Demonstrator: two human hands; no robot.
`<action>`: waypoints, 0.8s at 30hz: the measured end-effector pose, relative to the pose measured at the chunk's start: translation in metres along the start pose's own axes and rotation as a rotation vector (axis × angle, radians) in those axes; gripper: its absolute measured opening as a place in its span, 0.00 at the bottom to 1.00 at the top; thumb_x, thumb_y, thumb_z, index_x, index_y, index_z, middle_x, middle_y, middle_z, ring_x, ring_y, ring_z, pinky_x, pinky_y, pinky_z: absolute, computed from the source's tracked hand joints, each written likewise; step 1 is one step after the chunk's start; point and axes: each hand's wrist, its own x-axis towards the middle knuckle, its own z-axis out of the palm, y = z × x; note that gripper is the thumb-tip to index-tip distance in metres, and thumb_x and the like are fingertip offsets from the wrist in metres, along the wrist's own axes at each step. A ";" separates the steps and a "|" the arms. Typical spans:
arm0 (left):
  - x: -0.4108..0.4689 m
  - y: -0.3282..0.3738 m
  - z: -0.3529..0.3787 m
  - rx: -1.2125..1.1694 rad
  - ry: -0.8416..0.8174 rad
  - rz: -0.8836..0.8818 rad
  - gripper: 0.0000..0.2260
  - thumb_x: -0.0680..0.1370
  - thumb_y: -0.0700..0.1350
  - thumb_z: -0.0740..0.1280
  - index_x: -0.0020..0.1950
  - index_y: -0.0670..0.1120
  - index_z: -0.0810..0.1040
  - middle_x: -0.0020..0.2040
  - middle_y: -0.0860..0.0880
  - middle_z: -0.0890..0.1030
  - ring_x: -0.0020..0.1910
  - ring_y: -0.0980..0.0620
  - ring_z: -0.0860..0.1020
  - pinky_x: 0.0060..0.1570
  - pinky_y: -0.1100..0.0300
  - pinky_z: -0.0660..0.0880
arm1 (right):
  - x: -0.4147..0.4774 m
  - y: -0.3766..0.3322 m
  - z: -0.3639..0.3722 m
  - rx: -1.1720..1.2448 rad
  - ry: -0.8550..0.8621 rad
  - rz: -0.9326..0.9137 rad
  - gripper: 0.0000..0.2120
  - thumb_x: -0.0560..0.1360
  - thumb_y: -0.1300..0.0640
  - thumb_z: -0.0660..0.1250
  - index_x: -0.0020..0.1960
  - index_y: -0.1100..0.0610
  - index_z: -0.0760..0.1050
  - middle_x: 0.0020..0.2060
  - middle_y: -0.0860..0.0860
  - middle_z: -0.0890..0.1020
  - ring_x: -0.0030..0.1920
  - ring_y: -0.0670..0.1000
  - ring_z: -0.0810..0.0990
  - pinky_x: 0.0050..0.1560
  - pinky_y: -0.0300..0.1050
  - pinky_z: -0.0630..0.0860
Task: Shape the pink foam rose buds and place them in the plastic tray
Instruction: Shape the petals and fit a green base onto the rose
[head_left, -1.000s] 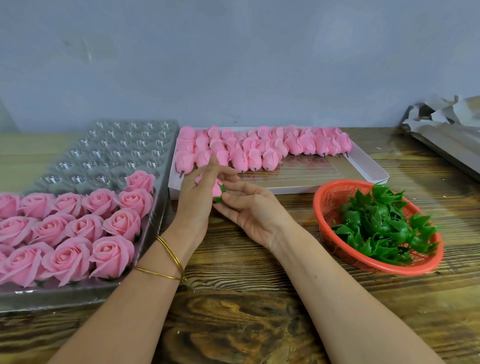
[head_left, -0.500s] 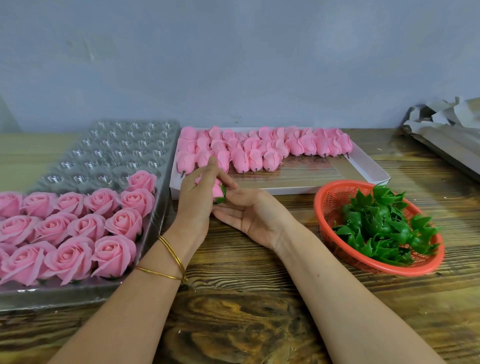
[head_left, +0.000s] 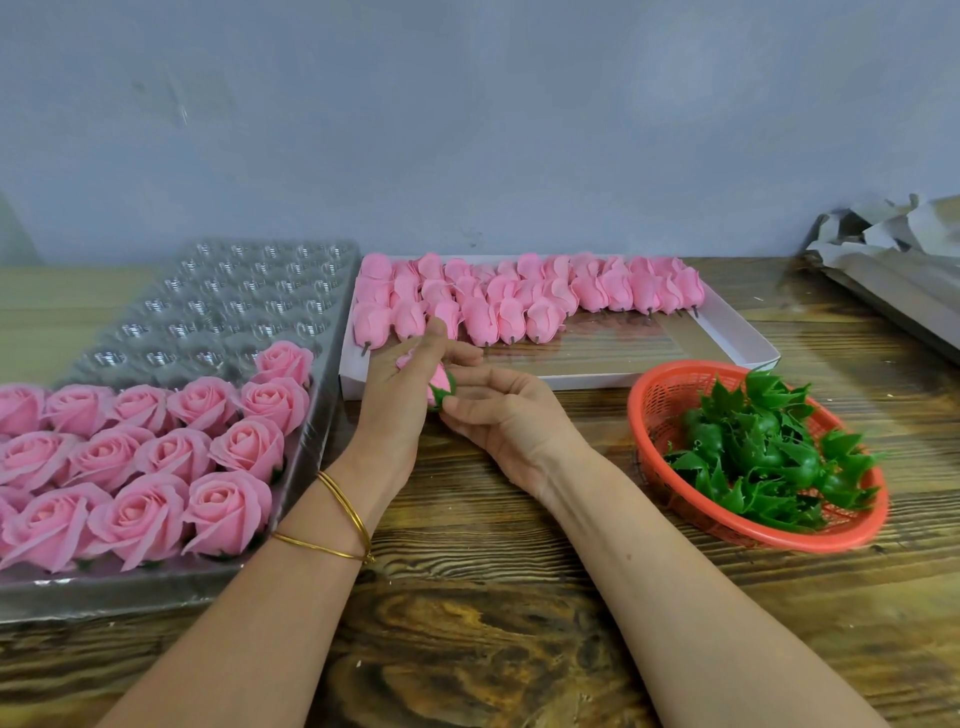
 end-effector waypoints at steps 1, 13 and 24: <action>0.000 0.000 0.001 -0.009 0.005 0.002 0.19 0.81 0.51 0.61 0.35 0.46 0.83 0.41 0.45 0.84 0.45 0.50 0.82 0.49 0.56 0.75 | 0.000 0.000 0.001 -0.003 0.009 -0.020 0.13 0.72 0.79 0.63 0.53 0.69 0.77 0.43 0.57 0.83 0.44 0.52 0.82 0.47 0.40 0.80; -0.002 0.002 0.004 -0.093 0.018 0.075 0.25 0.82 0.49 0.60 0.24 0.48 0.73 0.36 0.47 0.83 0.39 0.55 0.81 0.40 0.66 0.76 | -0.001 -0.005 0.002 0.071 -0.023 0.094 0.08 0.76 0.68 0.62 0.53 0.64 0.78 0.45 0.58 0.80 0.44 0.52 0.81 0.52 0.43 0.80; -0.001 0.002 0.001 -0.052 0.007 0.035 0.21 0.81 0.47 0.61 0.30 0.48 0.81 0.39 0.45 0.84 0.43 0.52 0.81 0.42 0.61 0.78 | -0.001 -0.004 -0.002 0.038 -0.086 0.119 0.09 0.79 0.69 0.61 0.55 0.65 0.78 0.44 0.58 0.83 0.41 0.52 0.84 0.43 0.40 0.82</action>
